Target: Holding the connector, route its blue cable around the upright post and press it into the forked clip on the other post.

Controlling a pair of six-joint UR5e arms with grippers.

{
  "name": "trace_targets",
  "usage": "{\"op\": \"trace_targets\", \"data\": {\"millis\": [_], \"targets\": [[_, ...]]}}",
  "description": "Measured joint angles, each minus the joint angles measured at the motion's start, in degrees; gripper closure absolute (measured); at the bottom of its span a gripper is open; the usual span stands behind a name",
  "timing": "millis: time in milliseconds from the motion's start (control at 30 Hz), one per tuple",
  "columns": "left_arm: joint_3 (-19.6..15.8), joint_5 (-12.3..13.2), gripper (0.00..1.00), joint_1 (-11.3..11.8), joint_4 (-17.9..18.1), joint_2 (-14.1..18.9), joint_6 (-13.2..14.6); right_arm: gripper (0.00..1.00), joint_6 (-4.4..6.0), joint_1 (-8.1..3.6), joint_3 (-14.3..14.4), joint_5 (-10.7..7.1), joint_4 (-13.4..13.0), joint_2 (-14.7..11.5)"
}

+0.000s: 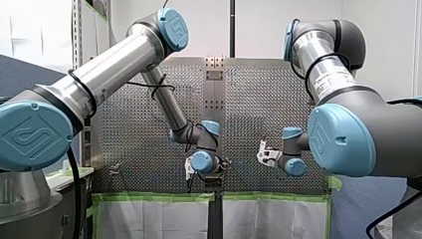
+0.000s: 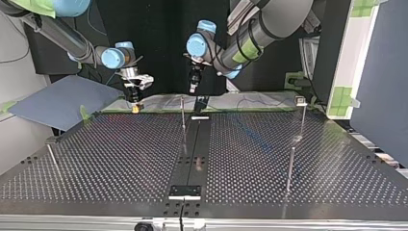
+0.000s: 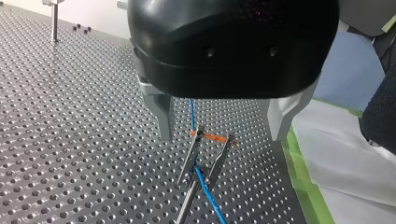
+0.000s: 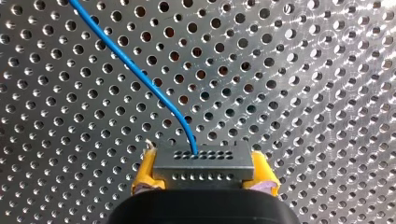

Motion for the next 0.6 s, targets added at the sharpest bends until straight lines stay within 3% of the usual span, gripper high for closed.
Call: {"op": "trace_targets", "data": {"millis": [300,600], "targets": [[0.00,-0.04,0.00,0.00,-0.45,0.03,-0.51,1.00,-0.06,0.00,0.01,0.00,0.14,-0.01],[-0.47,0.87,0.00,-0.79,-5.14,0.20,1.59,1.00,-0.05,0.00,-0.01,0.00,0.26,0.00]]}}
